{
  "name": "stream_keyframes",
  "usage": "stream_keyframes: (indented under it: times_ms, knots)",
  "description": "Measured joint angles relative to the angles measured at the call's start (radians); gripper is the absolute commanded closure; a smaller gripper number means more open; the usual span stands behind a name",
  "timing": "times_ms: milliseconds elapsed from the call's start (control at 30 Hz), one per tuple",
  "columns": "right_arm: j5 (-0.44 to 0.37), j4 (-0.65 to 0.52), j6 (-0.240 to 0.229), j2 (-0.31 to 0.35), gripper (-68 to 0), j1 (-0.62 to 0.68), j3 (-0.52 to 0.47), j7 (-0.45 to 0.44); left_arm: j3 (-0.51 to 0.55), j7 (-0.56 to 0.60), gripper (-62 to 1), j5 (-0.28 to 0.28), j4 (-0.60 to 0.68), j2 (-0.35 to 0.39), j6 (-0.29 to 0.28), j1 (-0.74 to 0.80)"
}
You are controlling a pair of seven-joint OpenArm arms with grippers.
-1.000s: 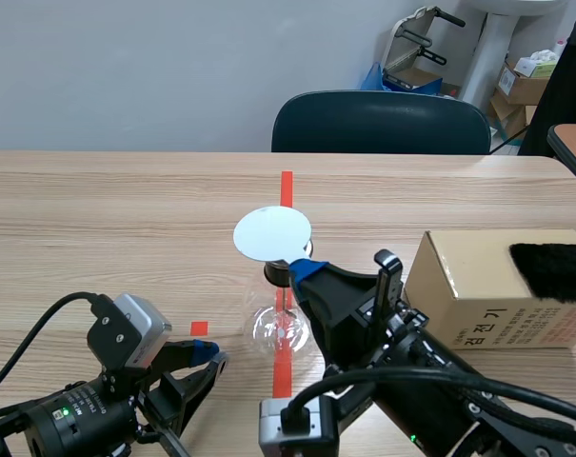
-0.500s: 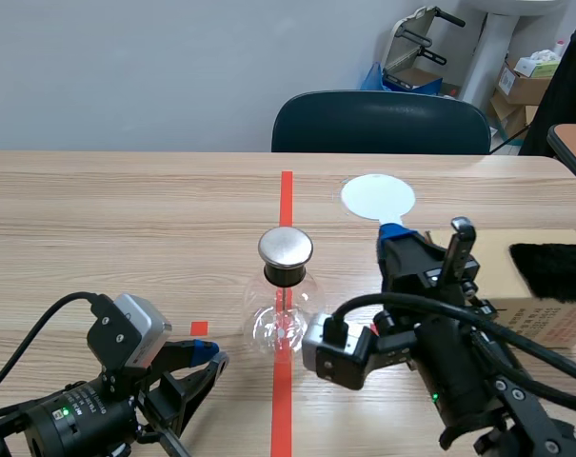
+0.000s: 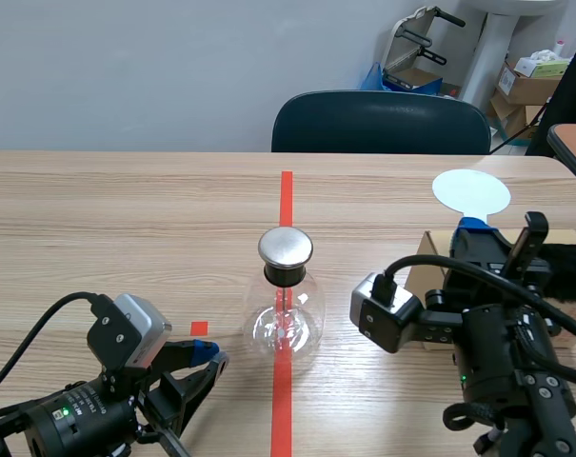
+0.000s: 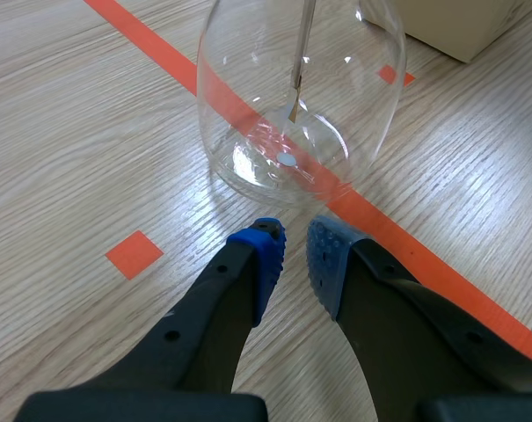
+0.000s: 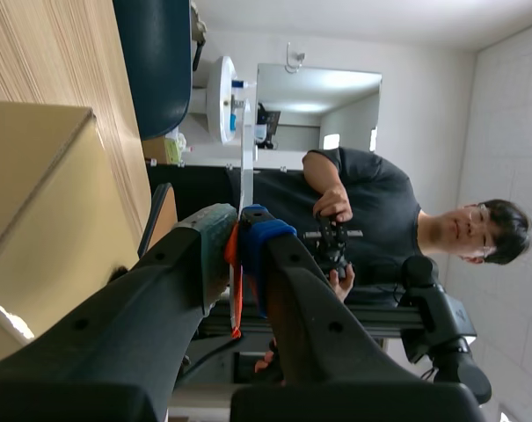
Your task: Do the electroscope experiment
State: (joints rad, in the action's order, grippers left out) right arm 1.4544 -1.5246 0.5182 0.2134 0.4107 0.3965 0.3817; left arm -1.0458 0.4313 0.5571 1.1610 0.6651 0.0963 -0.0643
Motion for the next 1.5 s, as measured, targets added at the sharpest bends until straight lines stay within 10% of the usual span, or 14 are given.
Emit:
stream_keyframes:
  times_ms: [367,1033,1500]
  knots:
    - [0.000,0.000,0.000,0.000,-1.0,0.000,0.000,-0.002,0.000,0.000,-11.6,0.000,0.000,0.000,0.000,0.000]
    - [0.002,0.000,0.000,0.000,-1.0,0.000,0.000,-0.580,0.000,0.000,-11.6,0.000,0.000,0.000,0.000,0.000]
    - [0.001,0.000,0.000,0.000,-1.0,0.000,0.000,-0.776,0.000,0.000,-11.6,0.000,0.000,0.000,0.000,0.000]
